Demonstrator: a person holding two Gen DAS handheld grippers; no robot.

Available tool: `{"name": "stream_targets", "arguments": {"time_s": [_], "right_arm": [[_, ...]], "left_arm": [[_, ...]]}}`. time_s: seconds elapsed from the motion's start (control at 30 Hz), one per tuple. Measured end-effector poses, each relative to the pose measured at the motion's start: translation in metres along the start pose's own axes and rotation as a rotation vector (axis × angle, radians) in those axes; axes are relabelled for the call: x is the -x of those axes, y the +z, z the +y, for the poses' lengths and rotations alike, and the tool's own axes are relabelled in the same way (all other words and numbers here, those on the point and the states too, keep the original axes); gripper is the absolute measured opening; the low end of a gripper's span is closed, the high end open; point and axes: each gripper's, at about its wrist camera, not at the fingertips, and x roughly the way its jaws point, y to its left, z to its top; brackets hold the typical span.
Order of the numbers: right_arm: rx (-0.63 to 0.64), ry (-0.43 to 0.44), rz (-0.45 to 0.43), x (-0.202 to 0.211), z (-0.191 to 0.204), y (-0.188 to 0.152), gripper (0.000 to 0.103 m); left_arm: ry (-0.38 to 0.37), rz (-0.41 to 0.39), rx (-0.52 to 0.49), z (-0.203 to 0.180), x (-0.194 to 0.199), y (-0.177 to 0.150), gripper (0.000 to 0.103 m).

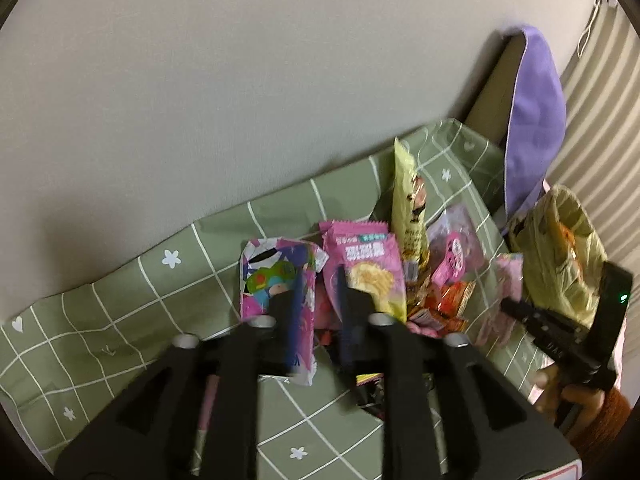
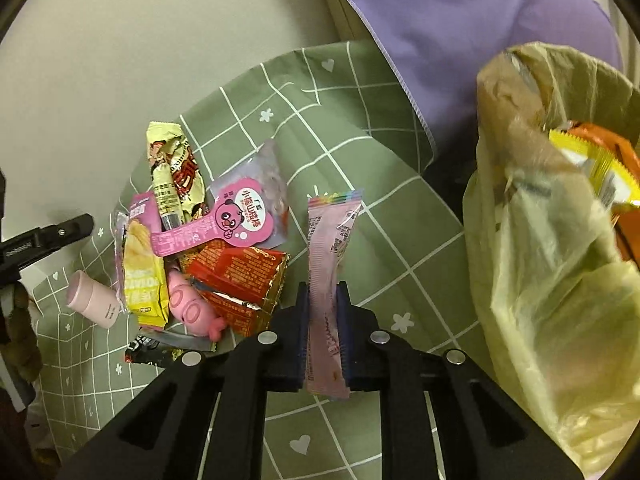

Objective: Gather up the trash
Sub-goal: 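Lift the cartoon wrapper and pink stick wrapper over to the bin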

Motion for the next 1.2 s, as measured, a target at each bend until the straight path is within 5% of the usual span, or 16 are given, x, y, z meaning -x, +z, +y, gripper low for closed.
{"name": "stream_targets", "arguments": {"time_s": [0.23, 0.47, 0.53, 0.67, 1.2], "right_arm": [[0.004, 0.012, -0.001, 0.013, -0.004, 0.002, 0.012], [0.067, 0.011, 0.002, 0.022, -0.003, -0.008, 0.012], [0.069, 0.006, 0.001, 0.025, -0.005, -0.009, 0.012], [0.059, 0.000, -0.010, 0.030, -0.013, -0.013, 0.012], [0.069, 0.024, -0.036, 0.044, -0.007, -0.013, 0.012]], "left_arm": [[0.061, 0.097, -0.016, 0.008, -0.033, 0.000, 0.041], [0.068, 0.158, 0.000, 0.005, -0.063, 0.005, 0.038], [0.048, 0.145, 0.021, 0.005, -0.062, 0.008, 0.015], [0.023, 0.097, 0.033, -0.002, -0.051, 0.011, 0.008], [-0.144, -0.055, 0.084, -0.006, 0.025, 0.015, 0.007]]}}
